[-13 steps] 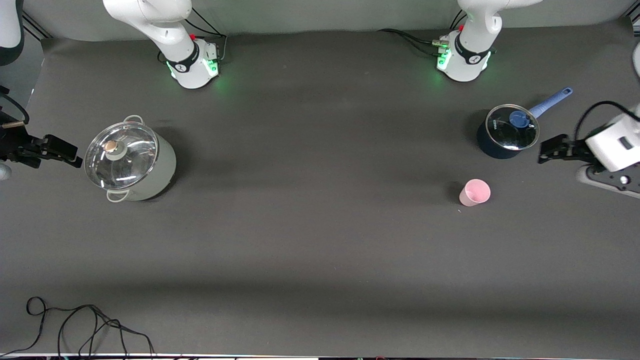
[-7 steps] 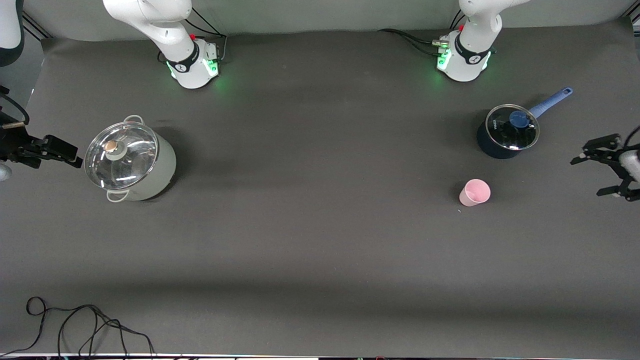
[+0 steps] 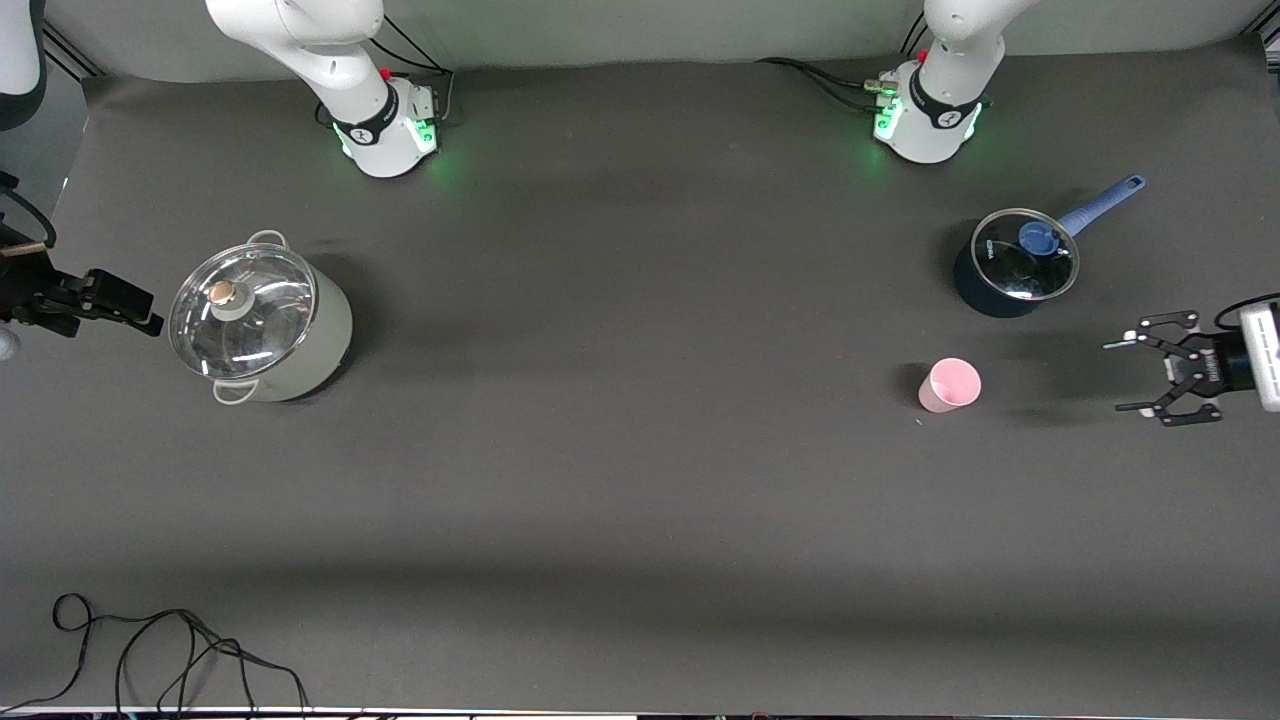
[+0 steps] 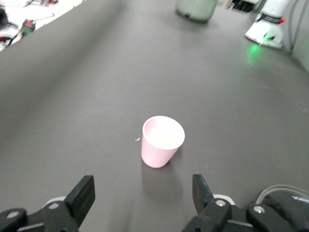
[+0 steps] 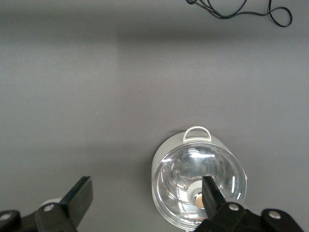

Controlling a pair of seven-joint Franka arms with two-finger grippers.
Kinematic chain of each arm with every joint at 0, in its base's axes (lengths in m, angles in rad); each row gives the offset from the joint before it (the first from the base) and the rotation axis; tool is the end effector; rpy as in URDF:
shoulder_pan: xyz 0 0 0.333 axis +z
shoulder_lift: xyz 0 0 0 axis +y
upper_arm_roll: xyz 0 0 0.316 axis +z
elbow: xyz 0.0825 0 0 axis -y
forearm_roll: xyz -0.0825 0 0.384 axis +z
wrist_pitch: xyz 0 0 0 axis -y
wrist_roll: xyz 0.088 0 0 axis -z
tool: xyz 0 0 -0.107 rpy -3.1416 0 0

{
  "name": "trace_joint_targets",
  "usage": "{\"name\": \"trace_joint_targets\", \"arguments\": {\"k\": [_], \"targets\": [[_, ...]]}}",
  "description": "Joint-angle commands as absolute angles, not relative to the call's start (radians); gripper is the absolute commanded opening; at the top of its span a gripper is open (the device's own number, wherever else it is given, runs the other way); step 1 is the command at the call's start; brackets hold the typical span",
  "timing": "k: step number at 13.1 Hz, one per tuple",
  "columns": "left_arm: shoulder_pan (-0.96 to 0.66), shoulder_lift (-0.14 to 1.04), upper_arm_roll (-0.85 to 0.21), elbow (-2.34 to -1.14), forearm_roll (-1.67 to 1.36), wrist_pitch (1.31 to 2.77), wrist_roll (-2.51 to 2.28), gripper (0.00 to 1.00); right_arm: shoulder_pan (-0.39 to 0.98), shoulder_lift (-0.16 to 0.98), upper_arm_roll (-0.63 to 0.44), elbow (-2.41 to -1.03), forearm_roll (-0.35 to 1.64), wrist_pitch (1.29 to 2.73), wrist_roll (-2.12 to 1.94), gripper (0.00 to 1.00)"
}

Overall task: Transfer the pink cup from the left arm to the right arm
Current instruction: 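Close the left gripper around the pink cup and lift it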

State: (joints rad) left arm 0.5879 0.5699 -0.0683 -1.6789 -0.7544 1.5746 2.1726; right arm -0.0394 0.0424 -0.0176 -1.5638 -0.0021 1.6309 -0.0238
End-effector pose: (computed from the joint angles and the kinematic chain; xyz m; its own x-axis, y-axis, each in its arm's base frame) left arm 0.5653 0.2438 0.2653 0.2131 -0.5387 0.8151 -0.9764 -0.0881 0.1971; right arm 0.5722 -0.0326 0.6093 0.9992 -0.0330 0.0246 -0.0331 -0.9994 0.0034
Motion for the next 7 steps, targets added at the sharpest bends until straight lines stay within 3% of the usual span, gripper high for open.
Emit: {"name": "trace_joint_targets", "arguments": {"k": [1,2,7], "targets": [[0.617,0.671,-0.08,-1.667,-0.83,1.526,2.319,0.91,-0.034,0.029,-0.017,-1.545,-0.006,1.615,-0.028,1.0],[0.617,0.708,-0.08,-1.68,-0.86,1.522,2.386,0.97,-0.035,0.029,-0.017,-1.545,-0.006,1.612,-0.026,1.0],[0.6,0.84,-0.081,-1.74,-0.991,1.536,2.6,0.97,-0.041,0.037,-0.018,-1.552,-0.011,1.586,-0.035,1.0]]}}
